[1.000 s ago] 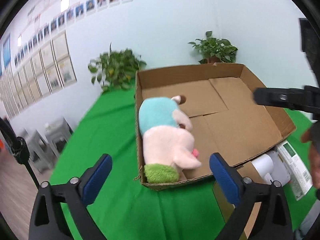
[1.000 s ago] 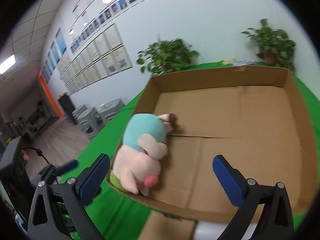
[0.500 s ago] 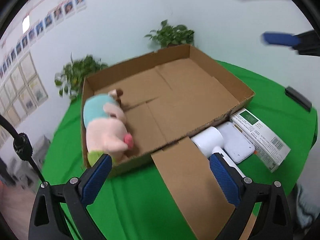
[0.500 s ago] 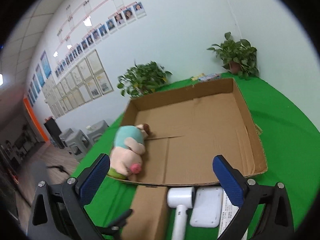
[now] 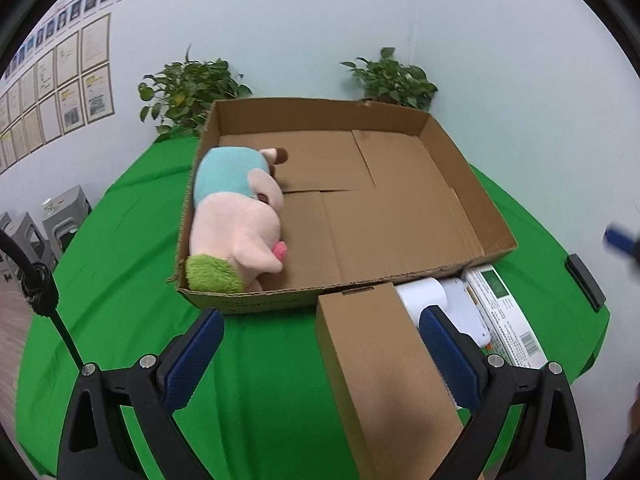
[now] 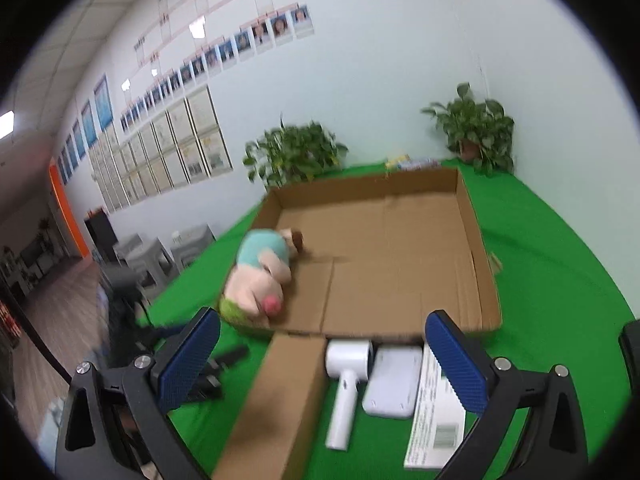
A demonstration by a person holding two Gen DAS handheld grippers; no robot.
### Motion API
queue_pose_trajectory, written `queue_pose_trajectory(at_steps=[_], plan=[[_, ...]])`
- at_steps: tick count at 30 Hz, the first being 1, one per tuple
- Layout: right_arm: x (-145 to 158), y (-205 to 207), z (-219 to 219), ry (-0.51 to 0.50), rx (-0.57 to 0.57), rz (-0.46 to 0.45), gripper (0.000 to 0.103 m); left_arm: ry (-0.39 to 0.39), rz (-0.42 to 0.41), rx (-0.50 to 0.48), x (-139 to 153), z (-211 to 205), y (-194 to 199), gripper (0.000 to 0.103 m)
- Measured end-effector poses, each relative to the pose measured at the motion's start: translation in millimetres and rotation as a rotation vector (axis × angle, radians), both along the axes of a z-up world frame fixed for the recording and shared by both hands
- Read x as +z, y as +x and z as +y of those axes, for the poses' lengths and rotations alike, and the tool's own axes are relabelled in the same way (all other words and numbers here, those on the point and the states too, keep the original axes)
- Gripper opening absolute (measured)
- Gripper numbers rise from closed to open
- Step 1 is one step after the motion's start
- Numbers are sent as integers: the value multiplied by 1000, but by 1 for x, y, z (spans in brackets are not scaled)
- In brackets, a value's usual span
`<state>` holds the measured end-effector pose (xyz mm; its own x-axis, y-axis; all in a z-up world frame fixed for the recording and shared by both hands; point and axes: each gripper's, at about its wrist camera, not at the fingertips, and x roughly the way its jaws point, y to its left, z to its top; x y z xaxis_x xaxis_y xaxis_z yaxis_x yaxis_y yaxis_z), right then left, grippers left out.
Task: Organize objects
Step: 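Lower the plush pig into the tray and open the left gripper, then withdraw the left tool and move it toward the long brown box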
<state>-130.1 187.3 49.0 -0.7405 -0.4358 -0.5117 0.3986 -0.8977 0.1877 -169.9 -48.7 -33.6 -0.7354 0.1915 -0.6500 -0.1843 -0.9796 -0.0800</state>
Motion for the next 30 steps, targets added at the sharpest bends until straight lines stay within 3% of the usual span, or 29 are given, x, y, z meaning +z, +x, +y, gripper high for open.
queue_pose_trajectory(at_steps=[4, 10, 11, 12, 13, 14, 15, 16, 18, 19, 20, 21, 22, 23, 24, 25, 30], plan=[[-22, 5, -8, 20, -44, -16, 102, 22, 21, 26, 5, -4, 9, 99], [-29, 15, -10, 22, -89, 18, 101, 40, 71, 71, 12, -3, 19, 97], [-30, 16, -10, 28, -88, 26, 94, 38, 73, 89, 13, -3, 20, 87], [-30, 18, -11, 46, -91, 33, 85, 36, 69, 103, 13, -2, 20, 62], [-31, 17, -13, 71, -98, 34, 60, 36, 53, 112, 12, -1, 19, 48], [-32, 16, -15, 99, -109, 31, 38, 34, 31, 113, 9, 0, 17, 27], [-34, 15, -16, 112, -112, 24, 29, 26, 13, 111, 7, 2, 16, 12], [-36, 15, -16, 112, -110, 18, 19, 7, 8, 112, 5, 5, 16, 9], [-38, 16, -16, 118, -109, 22, 18, -5, 14, 115, 4, 6, 19, 9], [-38, 16, -16, 127, -110, 26, 18, -1, 15, 116, 3, 7, 19, 11], [-39, 15, -16, 129, -111, 25, 18, -2, 12, 125, 3, 8, 20, 20], [-40, 14, -15, 127, -110, 19, 20, -10, 5, 128, 3, 8, 20, 45], [-41, 11, -15, 127, -107, 5, 39, -14, 5, 128, 3, 9, 20, 60], [-44, 8, -15, 128, -101, -18, 81, -12, 16, 136, 3, 9, 22, 82], [-46, 7, -13, 120, -101, -32, 96, -13, 23, 147, 3, 8, 23, 85], [-47, 7, -11, 110, -109, -33, 103, -20, 20, 152, 3, 9, 23, 85], [-55, 1, -5, 85, -106, -75, 103, -13, -57, 148, -7, 7, 16, 87]])
